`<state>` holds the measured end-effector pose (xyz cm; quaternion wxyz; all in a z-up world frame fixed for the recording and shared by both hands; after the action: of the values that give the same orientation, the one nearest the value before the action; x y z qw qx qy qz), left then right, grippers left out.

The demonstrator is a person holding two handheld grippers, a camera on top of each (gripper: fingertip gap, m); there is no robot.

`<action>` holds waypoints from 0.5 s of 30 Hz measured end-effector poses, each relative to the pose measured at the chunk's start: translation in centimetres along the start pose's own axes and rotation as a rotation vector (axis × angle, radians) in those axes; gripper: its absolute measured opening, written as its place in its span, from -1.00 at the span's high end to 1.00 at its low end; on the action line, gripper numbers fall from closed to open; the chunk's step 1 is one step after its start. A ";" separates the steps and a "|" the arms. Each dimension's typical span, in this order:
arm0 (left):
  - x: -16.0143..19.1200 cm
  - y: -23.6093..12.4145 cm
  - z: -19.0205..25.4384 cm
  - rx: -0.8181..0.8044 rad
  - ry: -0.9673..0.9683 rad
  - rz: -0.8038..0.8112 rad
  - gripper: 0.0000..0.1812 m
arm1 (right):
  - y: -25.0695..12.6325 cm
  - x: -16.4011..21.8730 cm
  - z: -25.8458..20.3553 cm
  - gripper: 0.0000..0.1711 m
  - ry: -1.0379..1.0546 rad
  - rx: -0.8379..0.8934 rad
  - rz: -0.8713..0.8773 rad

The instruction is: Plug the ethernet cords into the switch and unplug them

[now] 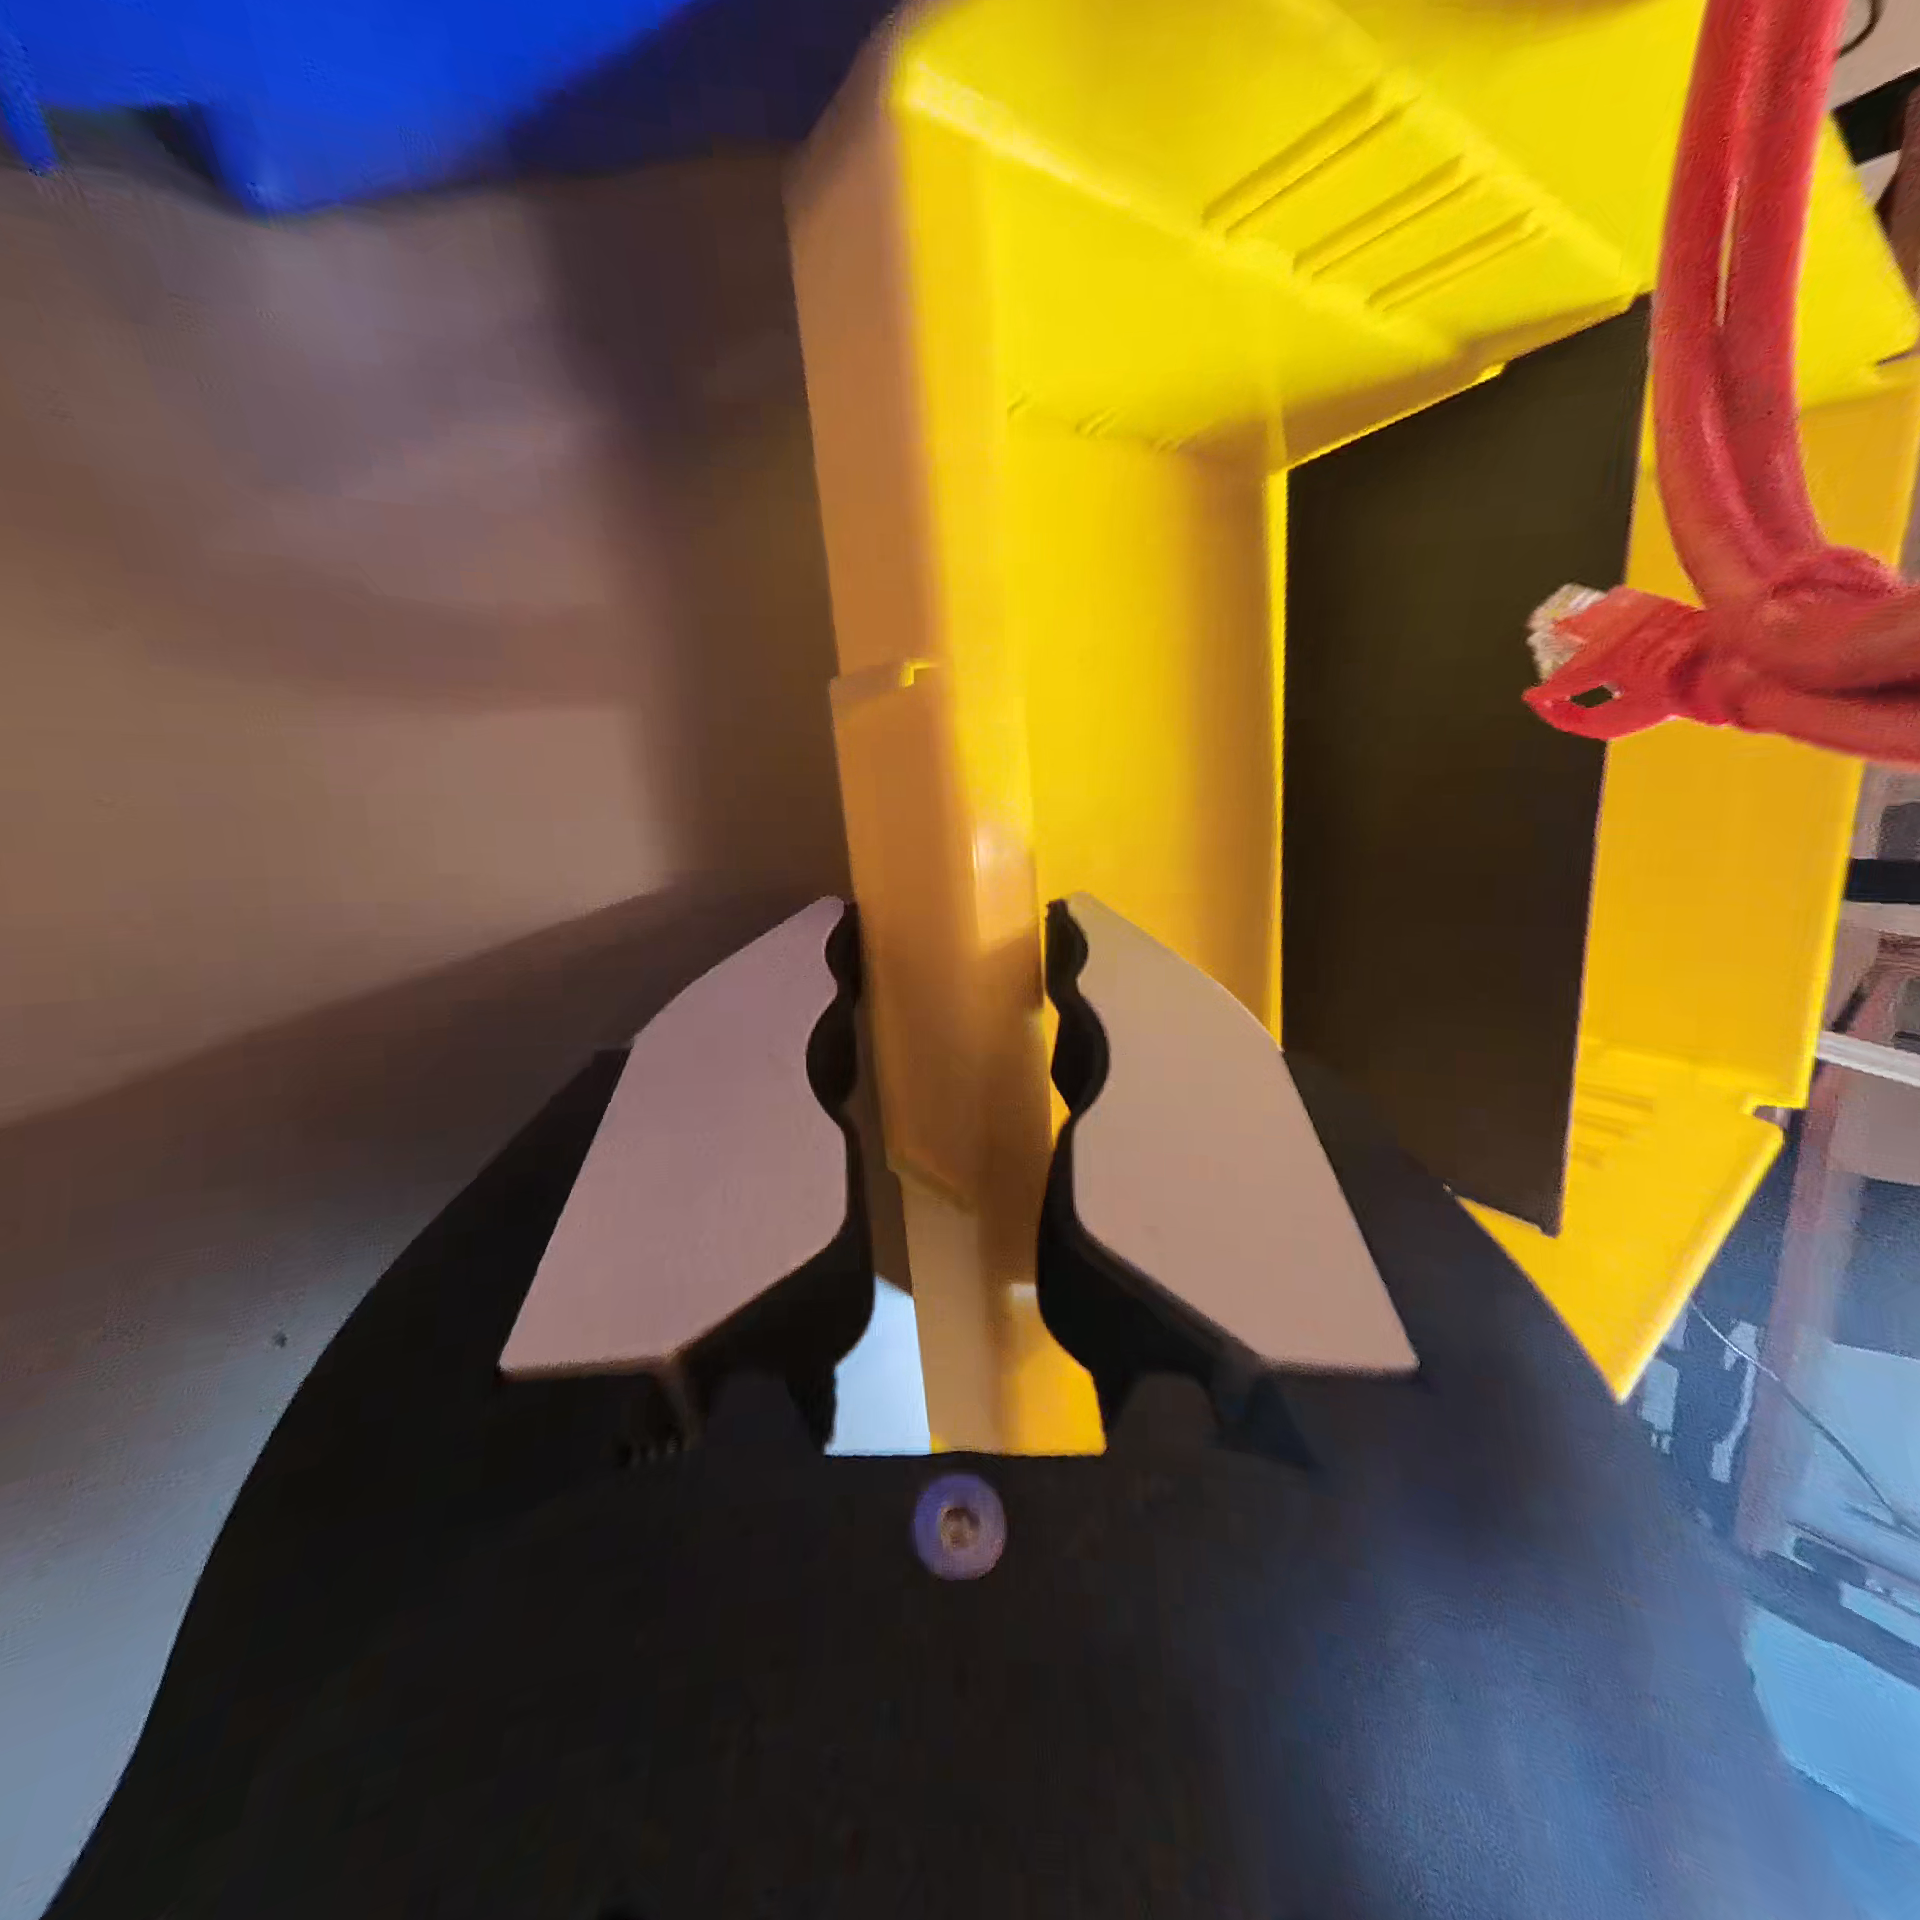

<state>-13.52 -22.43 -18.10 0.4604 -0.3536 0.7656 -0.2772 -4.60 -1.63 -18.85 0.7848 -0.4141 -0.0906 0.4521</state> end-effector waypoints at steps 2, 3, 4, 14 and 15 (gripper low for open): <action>0.5 1.3 0.0 0.036 0.031 -0.064 0.59 | -1.1 1.0 -0.5 0.62 -0.029 0.017 -0.050; 0.6 1.5 0.0 0.041 0.035 -0.044 0.60 | -1.8 1.7 -1.0 0.62 -0.020 -0.002 -0.044; 0.7 1.4 -0.1 0.048 0.029 -0.026 0.60 | -2.7 2.6 -1.5 0.62 0.008 -0.025 -0.041; 1.7 0.8 0.1 0.059 -0.020 -0.007 0.59 | -10.3 13.9 -6.6 0.57 0.100 0.057 -0.110; 1.7 0.8 0.0 0.062 -0.028 -0.006 0.59 | -10.6 14.9 -6.7 0.57 0.114 0.069 -0.130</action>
<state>-14.27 -23.30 -19.58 0.4809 -0.3450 0.7492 -0.2973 14.11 3.62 -18.81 0.8301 -0.4053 -0.0568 0.3787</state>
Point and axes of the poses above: each gripper's, where its closed fingertips meet, y out along the fingers, x out of its underside, z = x × y across the jaws, the point moved 9 cm from there along -y, back along the fingers, and after that the axes turned 8 degrees about -y, right-handed, at the moved point
